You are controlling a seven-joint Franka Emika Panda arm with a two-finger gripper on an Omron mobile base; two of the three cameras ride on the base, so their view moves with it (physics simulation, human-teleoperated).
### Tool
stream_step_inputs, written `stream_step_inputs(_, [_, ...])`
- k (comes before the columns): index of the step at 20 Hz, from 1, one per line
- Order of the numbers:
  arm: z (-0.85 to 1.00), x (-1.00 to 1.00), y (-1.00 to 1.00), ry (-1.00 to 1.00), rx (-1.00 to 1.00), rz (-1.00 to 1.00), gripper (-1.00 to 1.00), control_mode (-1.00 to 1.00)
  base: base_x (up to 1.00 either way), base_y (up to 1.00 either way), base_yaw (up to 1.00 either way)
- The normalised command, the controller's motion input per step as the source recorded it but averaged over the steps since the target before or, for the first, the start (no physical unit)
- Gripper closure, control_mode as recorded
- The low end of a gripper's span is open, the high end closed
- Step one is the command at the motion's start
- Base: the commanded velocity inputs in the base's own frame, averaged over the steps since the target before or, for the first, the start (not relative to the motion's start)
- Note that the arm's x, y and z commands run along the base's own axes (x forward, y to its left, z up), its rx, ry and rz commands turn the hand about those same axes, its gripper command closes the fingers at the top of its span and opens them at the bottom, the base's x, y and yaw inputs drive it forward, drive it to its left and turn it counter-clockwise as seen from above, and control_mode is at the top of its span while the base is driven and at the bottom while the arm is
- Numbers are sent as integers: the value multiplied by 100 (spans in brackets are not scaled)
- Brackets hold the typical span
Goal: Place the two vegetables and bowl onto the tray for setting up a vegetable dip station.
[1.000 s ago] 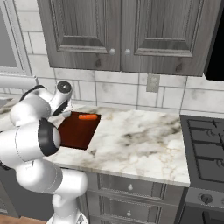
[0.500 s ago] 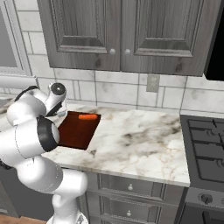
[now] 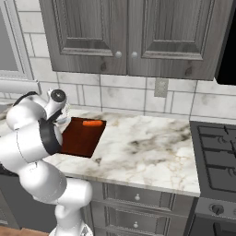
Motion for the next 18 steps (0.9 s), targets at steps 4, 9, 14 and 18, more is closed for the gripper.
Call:
stream_step_inputs(4, [-22, 0, 19, -2, 0, 1, -100, -100, 0, 0, 0])
stream_step_inputs(9, [-25, 0, 9, -2, 0, 1, -100, -100, 0, 0, 0])
stream_step_inputs(14, [-22, 0, 2, -1, 0, 0, -100, -100, 0, 0, 0])
stream_step_inputs(18, [-11, 9, 4, 0, 0, 0, -100, -100, 0, 0, 0])
